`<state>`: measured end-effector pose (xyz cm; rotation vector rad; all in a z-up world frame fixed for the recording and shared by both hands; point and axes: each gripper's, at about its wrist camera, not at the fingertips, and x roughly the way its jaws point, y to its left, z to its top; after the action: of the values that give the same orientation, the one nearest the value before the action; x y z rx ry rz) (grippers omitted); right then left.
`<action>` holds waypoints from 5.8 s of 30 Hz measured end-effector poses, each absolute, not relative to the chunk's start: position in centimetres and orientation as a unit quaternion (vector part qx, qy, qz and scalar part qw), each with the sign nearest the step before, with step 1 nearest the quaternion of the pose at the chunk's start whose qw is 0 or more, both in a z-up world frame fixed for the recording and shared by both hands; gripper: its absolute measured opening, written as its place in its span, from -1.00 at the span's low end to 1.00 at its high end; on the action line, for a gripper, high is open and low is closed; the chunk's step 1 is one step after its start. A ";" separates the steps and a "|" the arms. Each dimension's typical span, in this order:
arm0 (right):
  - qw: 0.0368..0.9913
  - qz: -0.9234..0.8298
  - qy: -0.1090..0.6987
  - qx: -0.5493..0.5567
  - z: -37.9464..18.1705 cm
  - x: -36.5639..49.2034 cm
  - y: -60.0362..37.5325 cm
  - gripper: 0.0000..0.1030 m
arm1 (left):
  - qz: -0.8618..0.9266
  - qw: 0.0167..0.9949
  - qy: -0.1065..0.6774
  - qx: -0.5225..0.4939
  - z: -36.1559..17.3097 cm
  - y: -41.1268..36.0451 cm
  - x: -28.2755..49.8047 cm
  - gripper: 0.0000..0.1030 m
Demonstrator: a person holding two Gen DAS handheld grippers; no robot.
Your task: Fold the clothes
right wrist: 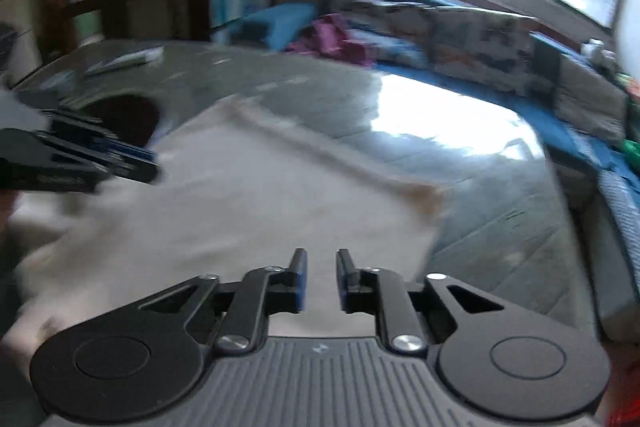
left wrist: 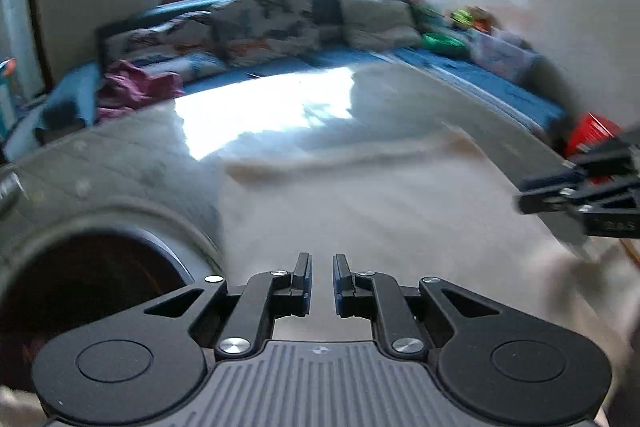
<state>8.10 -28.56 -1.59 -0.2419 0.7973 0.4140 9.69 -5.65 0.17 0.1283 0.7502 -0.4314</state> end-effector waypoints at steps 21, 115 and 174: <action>0.871 0.275 0.366 -0.178 -2.1 -6.0 -24.9 -0.50 | -0.259 0.904 0.321 0.112 -1.2 -7.6 -2.2 -0.69; 0.930 0.087 0.350 -0.075 -3.6 -3.8 -32.9 0.08 | 0.176 0.933 0.292 -0.112 -0.1 13.4 1.6 -0.91; 0.924 0.110 0.367 0.000 -2.8 -3.7 -33.8 -0.04 | -0.290 0.888 0.308 0.180 -0.1 -8.0 5.1 -0.34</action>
<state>-3.68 -33.79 -2.78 -0.0006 0.7538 0.2255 5.14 -8.02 -0.05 0.3737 0.6401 -0.6031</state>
